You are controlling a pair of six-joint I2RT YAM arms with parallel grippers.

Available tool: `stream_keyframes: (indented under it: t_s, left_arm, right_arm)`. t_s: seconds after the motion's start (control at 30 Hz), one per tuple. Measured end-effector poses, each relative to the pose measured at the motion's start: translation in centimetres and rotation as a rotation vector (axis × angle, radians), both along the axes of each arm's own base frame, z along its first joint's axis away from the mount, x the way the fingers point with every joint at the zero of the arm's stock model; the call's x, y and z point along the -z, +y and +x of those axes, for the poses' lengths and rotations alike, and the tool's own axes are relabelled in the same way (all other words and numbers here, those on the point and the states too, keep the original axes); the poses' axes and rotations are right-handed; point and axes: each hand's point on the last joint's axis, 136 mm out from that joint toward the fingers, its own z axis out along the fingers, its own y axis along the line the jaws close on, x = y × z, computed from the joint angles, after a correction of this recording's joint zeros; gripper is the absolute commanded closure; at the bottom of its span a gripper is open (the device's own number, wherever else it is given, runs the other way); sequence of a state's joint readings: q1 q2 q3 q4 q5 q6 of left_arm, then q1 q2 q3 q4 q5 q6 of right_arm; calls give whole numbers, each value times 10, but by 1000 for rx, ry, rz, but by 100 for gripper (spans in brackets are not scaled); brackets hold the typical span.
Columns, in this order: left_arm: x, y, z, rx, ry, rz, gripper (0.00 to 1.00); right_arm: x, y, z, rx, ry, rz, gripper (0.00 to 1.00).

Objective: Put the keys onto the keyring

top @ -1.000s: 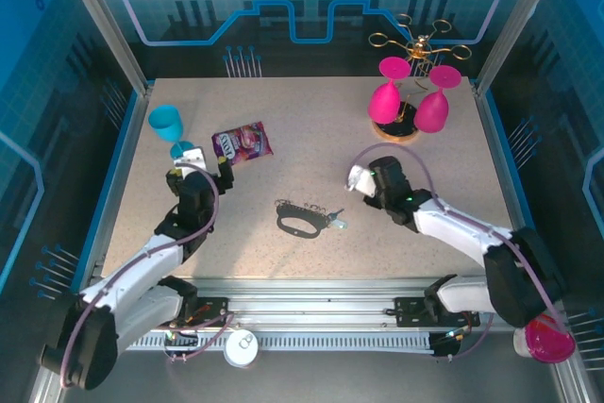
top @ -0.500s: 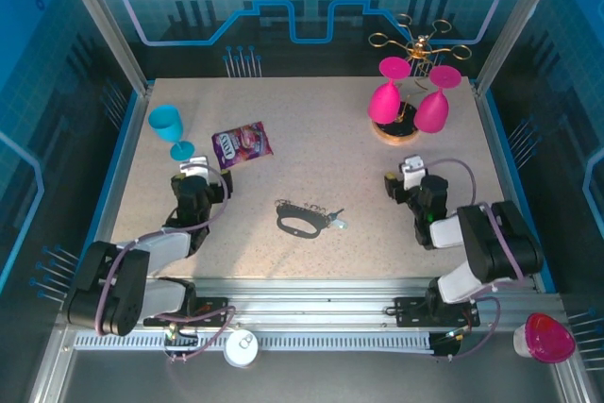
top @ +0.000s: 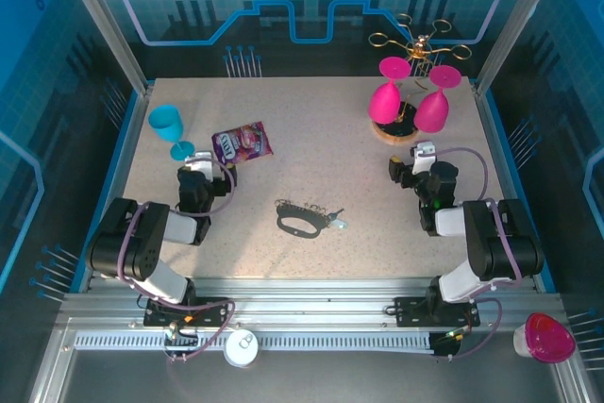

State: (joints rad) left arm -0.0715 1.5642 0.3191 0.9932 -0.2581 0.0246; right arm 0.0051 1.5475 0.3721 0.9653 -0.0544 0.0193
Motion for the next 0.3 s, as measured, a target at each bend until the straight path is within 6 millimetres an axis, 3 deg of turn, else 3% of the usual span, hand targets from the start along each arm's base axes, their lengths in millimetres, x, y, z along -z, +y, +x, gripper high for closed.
stream_keyframes:
  t_s: [0.13,0.17,0.2,0.3]
  left_arm:
    - [-9,0,8,0,-21,-2,1]
    - [-8,0,8,3,-14,-7,1]
    - [-7,2,9,1,-10,-13,1]
    - [-5,7,9,-11,0,-26,1]
  right_arm:
    - [3,0,-1,-1,12,4,22]
    - [3,0,-1,0,14,5,16]
    - [4,0,-1,5,19,8,0]
    - [8,-2,-2,19,34,-5,0]
